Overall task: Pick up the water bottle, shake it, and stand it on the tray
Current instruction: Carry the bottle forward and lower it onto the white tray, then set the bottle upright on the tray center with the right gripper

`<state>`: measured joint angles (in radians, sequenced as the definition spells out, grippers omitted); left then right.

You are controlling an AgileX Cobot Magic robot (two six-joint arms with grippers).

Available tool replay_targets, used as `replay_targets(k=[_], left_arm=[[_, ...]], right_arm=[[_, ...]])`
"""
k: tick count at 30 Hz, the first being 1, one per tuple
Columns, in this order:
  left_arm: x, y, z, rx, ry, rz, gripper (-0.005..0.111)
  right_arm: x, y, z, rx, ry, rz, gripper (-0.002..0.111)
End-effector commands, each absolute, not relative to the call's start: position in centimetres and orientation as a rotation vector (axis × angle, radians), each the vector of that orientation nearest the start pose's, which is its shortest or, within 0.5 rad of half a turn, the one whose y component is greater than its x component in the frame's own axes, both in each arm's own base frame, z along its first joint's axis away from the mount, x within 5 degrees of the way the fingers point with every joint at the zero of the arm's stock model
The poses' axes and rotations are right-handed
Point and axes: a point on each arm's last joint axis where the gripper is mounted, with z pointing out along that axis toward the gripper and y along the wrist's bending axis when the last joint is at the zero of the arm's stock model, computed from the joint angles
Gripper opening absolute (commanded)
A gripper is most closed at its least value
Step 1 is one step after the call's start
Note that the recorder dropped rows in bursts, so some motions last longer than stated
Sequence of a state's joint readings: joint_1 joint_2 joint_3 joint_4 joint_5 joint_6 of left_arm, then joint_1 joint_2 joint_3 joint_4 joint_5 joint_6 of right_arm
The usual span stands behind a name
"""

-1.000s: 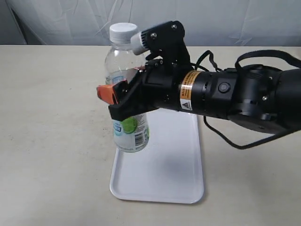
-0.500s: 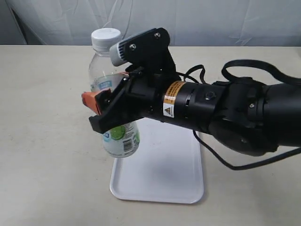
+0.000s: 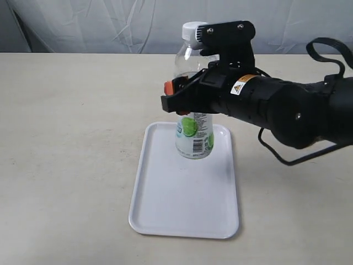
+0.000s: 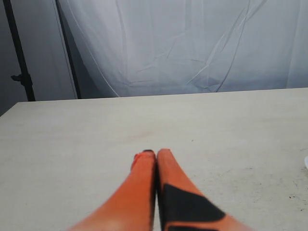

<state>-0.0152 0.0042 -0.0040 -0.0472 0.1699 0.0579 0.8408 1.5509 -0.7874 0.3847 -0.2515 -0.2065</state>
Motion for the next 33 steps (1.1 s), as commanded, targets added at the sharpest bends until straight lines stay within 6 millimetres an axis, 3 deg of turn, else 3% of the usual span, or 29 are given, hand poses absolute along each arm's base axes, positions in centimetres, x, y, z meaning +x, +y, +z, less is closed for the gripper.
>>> replay_targets(k=[1, 5, 9, 15, 24, 31, 33], left_arm=[[5.6, -0.2, 19.8, 0.031, 1.646, -0.016, 0.002], [5.6, -0.2, 19.8, 0.031, 1.646, -0.016, 0.002], [5.6, -0.2, 19.8, 0.031, 1.646, -0.016, 0.002], [5.6, -0.2, 19.8, 0.031, 1.646, -0.016, 0.002], [5.6, -0.2, 19.8, 0.031, 1.646, -0.016, 0.002], [5.6, -0.2, 19.8, 0.031, 1.646, -0.016, 0.002], [5.6, -0.2, 19.8, 0.031, 1.646, -0.016, 0.002]], right_arm=[[21.0, 24.1, 24.0, -0.559, 1.733, 0.573, -0.001], [19.1, 23.6, 23.4, -0.471, 1.593, 0.629, -0.001], [18.0, 22.7, 21.1, -0.521, 1.561, 0.617, -0.001], [17.7, 22.3, 18.1, -0.560, 1.610, 0.601, -0.001], [17.9, 22.8, 15.3, -0.564, 1.692, 0.614, -0.001], [17.2, 23.6, 14.6, -0.753, 1.653, 0.619, -0.001], [17.0, 23.7, 14.6, -0.796, 1.640, 0.618, 0.004]])
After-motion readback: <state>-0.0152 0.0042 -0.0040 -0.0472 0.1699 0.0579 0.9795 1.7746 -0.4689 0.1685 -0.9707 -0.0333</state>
